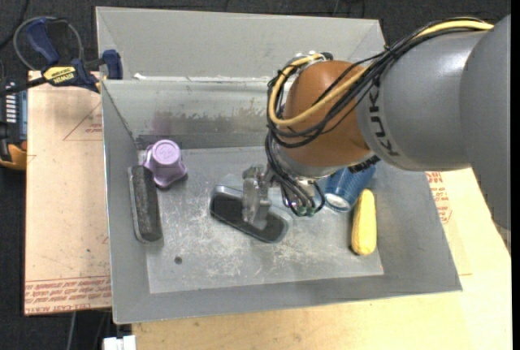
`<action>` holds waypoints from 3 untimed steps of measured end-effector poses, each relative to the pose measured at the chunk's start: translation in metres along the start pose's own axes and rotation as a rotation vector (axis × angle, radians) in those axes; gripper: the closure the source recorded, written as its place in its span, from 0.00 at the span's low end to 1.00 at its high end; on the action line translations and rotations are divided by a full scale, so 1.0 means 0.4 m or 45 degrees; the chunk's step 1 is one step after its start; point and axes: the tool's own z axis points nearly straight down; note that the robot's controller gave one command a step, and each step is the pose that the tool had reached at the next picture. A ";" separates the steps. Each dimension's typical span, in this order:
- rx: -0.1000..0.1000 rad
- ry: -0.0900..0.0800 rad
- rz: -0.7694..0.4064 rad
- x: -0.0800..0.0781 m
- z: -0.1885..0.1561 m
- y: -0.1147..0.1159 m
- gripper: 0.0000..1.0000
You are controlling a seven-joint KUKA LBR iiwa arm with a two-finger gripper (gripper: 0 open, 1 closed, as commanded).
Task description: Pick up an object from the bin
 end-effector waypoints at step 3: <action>-0.003 -0.004 -0.019 0.017 0.066 -0.010 1.00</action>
Offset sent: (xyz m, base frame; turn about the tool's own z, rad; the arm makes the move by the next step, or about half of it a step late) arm 0.0000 0.0000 0.0000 0.0000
